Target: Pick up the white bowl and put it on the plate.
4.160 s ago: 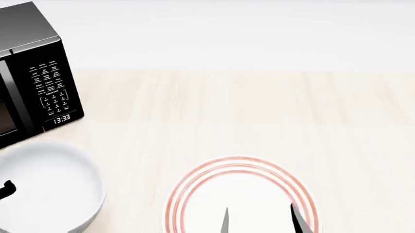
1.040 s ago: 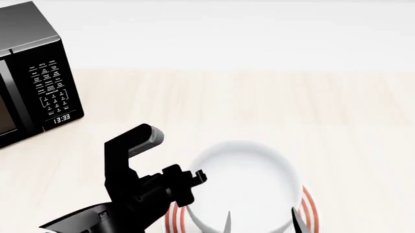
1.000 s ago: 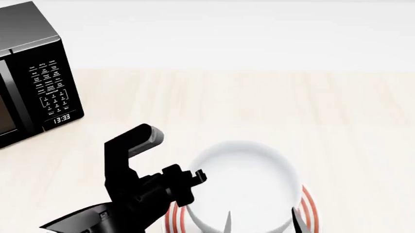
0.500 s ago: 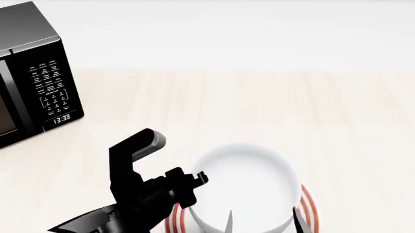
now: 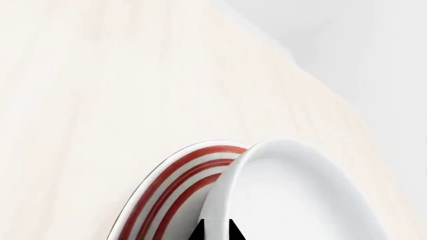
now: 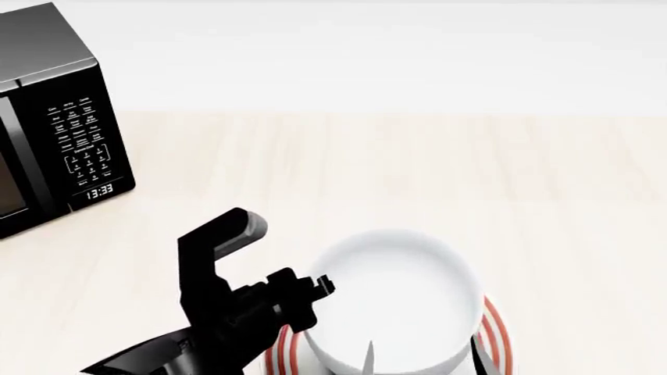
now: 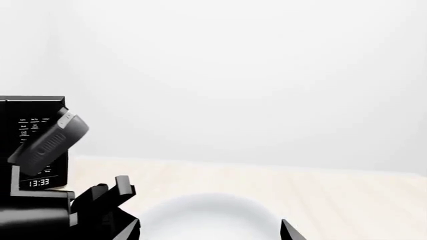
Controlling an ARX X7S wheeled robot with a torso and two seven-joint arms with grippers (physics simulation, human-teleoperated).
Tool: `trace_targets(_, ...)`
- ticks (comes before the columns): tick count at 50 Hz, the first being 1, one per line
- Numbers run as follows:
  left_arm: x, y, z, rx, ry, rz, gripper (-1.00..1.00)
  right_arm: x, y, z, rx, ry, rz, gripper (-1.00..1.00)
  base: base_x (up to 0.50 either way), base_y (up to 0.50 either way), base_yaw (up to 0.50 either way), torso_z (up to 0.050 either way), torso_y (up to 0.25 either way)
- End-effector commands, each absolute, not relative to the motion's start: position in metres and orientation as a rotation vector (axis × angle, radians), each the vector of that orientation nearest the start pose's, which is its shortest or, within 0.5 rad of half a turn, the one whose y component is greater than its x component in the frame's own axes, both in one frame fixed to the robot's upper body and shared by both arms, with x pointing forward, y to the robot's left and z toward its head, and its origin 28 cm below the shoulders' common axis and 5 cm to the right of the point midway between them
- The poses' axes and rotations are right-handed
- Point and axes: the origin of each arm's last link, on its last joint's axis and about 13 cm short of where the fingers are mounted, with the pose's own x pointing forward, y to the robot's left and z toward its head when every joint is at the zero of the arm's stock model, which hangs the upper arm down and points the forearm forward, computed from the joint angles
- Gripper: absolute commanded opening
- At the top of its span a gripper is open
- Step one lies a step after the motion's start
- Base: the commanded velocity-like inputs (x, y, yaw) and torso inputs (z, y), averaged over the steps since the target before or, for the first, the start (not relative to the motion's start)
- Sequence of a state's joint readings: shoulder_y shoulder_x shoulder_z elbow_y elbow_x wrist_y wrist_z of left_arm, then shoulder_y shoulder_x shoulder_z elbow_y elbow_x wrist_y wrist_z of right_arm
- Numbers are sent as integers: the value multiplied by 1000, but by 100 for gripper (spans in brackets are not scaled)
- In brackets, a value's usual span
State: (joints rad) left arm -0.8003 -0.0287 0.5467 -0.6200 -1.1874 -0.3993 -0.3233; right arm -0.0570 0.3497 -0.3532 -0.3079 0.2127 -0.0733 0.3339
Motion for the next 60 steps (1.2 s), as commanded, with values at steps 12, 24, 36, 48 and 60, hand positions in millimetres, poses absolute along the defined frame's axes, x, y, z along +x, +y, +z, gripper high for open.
trace_targets(12,335,104,81,-589,605,-302,-100,184,-91,59,-16,-217,95,100,0,0,0,0,0)
trace_targets(24,334,104,81,-575,611,-298,100,185,-92,59,-16,-215,95,100,0,0,0,0,0)
trace_targets(36,331,107,85,-554,582,-300,100,186,-92,58,-13,-214,97,100,0,0,0,0,0)
trace_targets(48,312,121,121,-399,233,-316,100,185,-94,65,-15,-239,76,100,0,0,0,0,0)
trace_targets(60,278,146,145,-288,-99,-273,100,175,-97,93,-20,-334,58,100,0,0,0,0,0)
